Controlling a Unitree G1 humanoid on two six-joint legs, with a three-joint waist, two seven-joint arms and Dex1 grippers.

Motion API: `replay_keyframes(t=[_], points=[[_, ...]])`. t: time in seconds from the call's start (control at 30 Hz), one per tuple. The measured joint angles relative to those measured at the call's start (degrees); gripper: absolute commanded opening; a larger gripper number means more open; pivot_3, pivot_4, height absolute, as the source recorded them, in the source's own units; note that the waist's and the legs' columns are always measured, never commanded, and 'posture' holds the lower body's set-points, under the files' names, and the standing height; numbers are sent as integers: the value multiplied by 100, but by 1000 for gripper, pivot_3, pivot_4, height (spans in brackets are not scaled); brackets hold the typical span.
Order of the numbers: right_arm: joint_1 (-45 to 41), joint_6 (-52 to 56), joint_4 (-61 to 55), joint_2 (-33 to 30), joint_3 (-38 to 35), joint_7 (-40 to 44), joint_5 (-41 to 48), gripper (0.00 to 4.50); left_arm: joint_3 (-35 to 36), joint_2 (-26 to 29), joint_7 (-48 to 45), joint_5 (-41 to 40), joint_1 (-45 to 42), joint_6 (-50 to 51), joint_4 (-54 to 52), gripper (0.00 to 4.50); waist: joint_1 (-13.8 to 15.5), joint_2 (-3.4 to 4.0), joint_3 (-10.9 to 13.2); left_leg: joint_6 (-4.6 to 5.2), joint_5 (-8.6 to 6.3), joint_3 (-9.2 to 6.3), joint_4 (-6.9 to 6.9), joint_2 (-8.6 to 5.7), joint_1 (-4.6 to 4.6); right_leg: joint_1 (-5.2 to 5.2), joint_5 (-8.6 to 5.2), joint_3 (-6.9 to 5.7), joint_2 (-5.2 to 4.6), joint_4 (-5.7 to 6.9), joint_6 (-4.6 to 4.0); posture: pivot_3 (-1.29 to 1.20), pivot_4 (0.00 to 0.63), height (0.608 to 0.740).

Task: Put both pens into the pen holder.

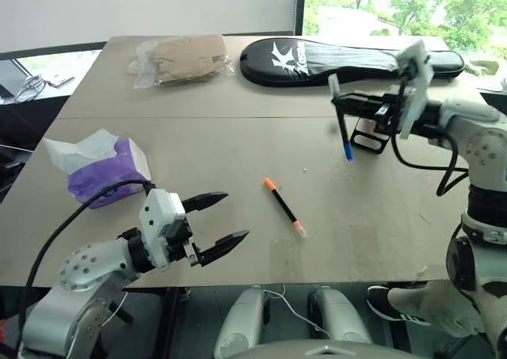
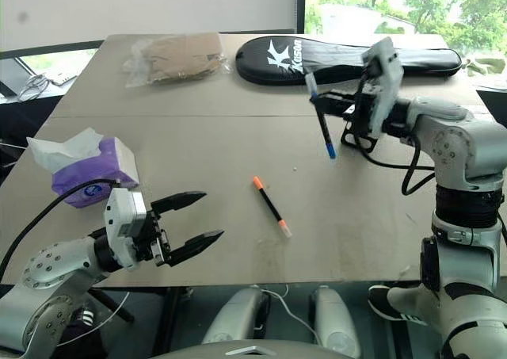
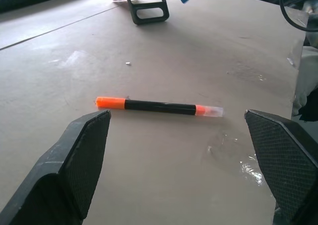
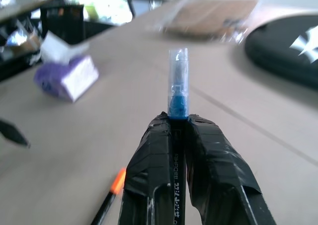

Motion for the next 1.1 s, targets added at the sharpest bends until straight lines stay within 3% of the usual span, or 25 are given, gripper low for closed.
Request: replay_keyframes(t=[0.03, 0.07, 0.13, 0.3, 0.43, 0.63, 1.1], points=[[0, -29, 10, 14, -11, -11, -11, 22, -5, 0, 2, 0, -10, 1, 4, 4500, -13, 0, -1, 0, 0, 2, 0, 0, 3, 1, 0, 2, 0, 0, 0, 0, 150, 740], [-59, -1016, 364, 381, -108, -354, -297, 22, -122, -35, 66, -1, -303, 42, 97, 4500, -49, 2, -2, -1, 1, 13, 1, 0, 8, 0, 1, 8, 5, 10, 2, 0, 150, 740], [-173, -1985, 892, 566, -53, -722, -728, 22, -165, -52, 108, -5, -515, 69, 103, 4500, -70, 2, -1, -18, 11, 23, 2, 0, 15, -3, 2, 7, 8, 23, 3, 0, 150, 740], [-198, -4677, 2105, 611, 184, -1268, -1916, 22, -269, -121, 208, 6, -615, 86, 201, 4500, -66, 3, -1, -24, 15, 31, 1, 3, 17, -5, 2, 8, 12, 25, 4, 0, 150, 740], [-191, -5735, 2780, 645, 352, -1260, -2235, 22, -272, -122, 236, 8, -666, 85, 208, 4500, -70, 3, -1, -24, 15, 35, 1, 4, 22, -3, 2, 13, 13, 28, 3, 0, 150, 740], [-187, -6422, 3292, 646, 496, -1140, -2362, 22, -275, -153, 287, 19, -662, 83, 207, 4500, -69, 4, 0, -24, 15, 34, 1, 5, 22, -3, 1, 16, 14, 29, 3, 0, 150, 740], [552, -6738, 2710, 623, 683, -1033, -2479, 22, -278, -162, 322, 71, -676, 48, 223, 4500, -56, 4, 0, -23, 15, 42, 2, 5, 31, -2, 1, 38, 15, 39, 3, 0, 150, 740]])
